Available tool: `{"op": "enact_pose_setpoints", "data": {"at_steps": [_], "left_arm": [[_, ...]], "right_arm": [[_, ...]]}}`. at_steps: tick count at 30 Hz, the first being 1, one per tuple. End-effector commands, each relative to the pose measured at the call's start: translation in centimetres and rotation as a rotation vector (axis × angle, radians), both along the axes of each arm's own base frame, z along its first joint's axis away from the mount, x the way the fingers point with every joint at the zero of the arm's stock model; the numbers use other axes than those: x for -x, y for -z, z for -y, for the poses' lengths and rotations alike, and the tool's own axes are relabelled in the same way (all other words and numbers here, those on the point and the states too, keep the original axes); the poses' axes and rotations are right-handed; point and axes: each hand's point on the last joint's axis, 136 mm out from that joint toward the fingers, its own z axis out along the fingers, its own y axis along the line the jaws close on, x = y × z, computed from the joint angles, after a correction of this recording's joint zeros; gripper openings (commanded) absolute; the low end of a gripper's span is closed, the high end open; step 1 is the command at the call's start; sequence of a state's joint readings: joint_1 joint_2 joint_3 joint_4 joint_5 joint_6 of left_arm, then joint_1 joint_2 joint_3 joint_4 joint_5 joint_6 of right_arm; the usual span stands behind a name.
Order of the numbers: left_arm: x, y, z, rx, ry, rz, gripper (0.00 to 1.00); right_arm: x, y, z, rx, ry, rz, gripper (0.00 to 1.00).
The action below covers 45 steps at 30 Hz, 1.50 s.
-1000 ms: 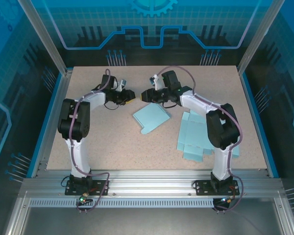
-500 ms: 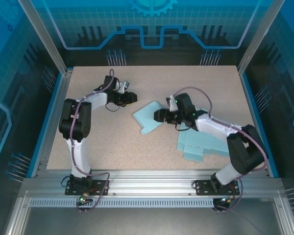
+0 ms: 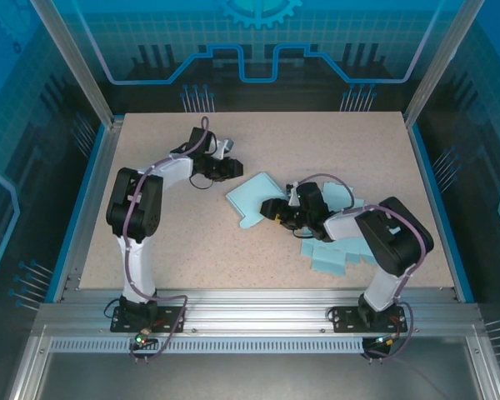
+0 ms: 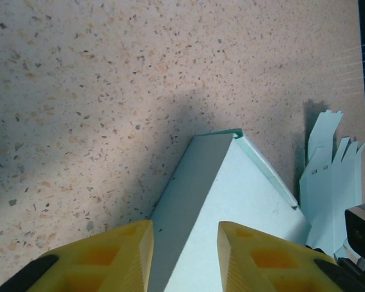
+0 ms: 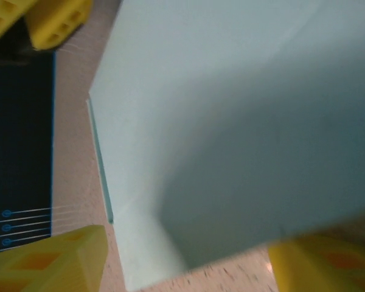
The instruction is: Fold the paper box
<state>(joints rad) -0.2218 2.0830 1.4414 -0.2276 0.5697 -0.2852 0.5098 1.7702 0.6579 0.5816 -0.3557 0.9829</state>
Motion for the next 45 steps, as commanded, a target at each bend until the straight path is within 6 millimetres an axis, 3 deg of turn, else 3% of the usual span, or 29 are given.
{"op": "enact_pose_setpoints", "data": {"at_steps": [1,8,14,19,23,29,35,40,45], "left_arm": [[-0.2,1.2,0.1,-0.016,0.009,-0.029,0.32],[-0.2,1.9,0.7,-0.010,0.022,-0.048,0.27],[0.2,1.2,1.9,-0.006,0.053,-0.041,0.27],[0.6,-0.2,2.1,-0.006,0.050,-0.015,0.30],[0.8,-2.0,1.7,-0.015,0.035,0.027,0.30],[1.9,-3.5,1.7,-0.015,0.035,0.071,0.31],[3.4,-4.3,2.6,0.009,0.091,0.170,0.35],[4.9,-4.8,1.4,-0.088,0.168,0.359,0.43],[4.7,-2.1,-1.9,-0.296,0.063,0.197,0.49]], "right_arm": [[-0.8,-1.4,-2.1,-0.097,-0.030,0.059,0.63],[-0.6,-2.6,-2.5,-0.079,-0.042,0.080,0.31],[-0.3,-3.9,-2.6,-0.051,-0.042,0.077,0.19],[0.7,-4.3,-1.3,0.063,-0.029,-0.023,0.13],[2.5,-5.6,0.5,0.152,-0.039,-0.120,0.13],[5.6,-8.0,1.6,0.203,-0.099,-0.310,0.18],[7.1,-7.9,3.4,0.289,-0.119,-0.458,0.18],[6.9,-7.4,3.5,0.307,-0.161,-0.422,0.23],[4.2,-9.0,4.8,0.384,-0.207,-0.232,0.46]]}}
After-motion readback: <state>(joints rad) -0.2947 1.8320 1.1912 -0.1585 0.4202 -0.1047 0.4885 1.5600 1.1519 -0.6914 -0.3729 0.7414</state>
